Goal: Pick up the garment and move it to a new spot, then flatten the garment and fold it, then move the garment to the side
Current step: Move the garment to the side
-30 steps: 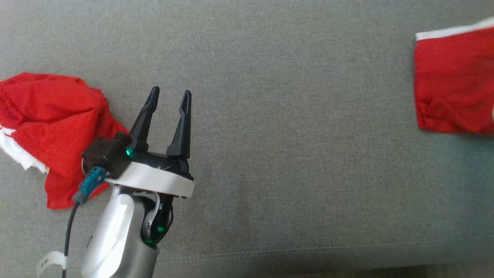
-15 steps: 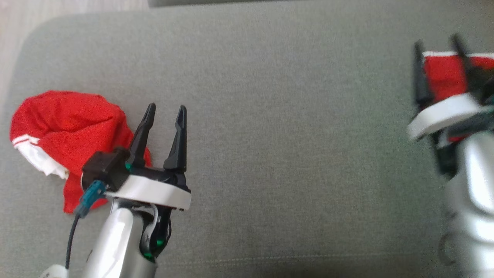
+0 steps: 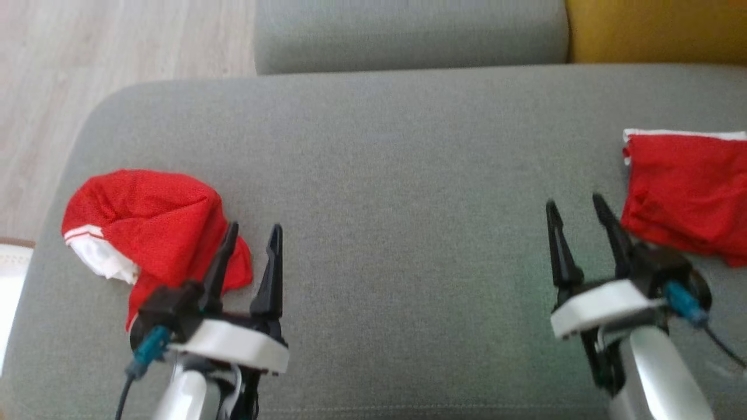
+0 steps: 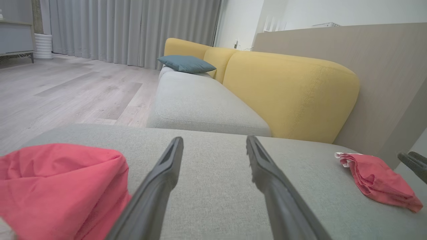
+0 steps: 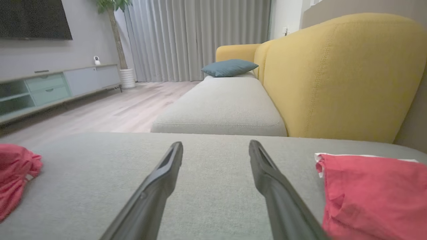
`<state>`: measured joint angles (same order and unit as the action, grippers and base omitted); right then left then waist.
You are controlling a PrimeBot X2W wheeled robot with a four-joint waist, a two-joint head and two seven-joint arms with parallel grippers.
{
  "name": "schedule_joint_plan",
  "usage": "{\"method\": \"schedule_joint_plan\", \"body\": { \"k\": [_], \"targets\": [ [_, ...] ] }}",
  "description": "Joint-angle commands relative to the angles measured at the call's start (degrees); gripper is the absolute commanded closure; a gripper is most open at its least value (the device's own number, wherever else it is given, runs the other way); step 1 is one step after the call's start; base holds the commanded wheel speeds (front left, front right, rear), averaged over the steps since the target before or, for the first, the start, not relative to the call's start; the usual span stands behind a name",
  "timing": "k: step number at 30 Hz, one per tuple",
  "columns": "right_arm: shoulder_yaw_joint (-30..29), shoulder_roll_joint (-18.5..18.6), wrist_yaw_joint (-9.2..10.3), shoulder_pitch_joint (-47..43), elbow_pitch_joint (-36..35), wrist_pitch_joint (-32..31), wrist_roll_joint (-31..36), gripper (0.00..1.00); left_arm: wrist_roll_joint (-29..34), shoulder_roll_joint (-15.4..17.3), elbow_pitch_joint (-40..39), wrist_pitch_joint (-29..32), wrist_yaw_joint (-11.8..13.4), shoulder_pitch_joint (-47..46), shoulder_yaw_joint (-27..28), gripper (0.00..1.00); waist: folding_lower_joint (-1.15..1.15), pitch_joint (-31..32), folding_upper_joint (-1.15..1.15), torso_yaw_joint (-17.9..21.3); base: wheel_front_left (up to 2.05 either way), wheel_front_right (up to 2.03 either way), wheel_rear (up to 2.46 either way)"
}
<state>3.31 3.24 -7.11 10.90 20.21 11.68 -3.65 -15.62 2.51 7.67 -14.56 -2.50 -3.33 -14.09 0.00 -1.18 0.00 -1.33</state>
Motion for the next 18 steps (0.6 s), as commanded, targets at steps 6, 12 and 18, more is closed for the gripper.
{"method": "schedule_joint_plan", "body": {
  "k": [6,12,18],
  "targets": [
    [2.3,-0.3,-0.37,-3.6,-3.9,2.4,-3.0,0.0,0.1,0.4,-2.7,-0.4,0.6,1.4,1.7,0.0,0.0,2.3,0.0,0.2,0.0,0.0,0.0],
    [3.0,-0.3,-0.37,-5.9,-4.9,3.1,-5.0,0.0,-0.5,0.4,-3.0,-0.4,1.3,2.8,1.2,0.0,0.0,2.6,0.0,0.8,0.0,0.0,0.0],
    [3.0,-0.4,-0.37,-6.1,-5.3,3.3,-5.5,0.0,-0.6,0.4,-3.1,-0.4,1.6,2.9,1.1,0.0,0.0,2.4,0.0,1.0,0.0,0.0,0.0]
  ]
}}
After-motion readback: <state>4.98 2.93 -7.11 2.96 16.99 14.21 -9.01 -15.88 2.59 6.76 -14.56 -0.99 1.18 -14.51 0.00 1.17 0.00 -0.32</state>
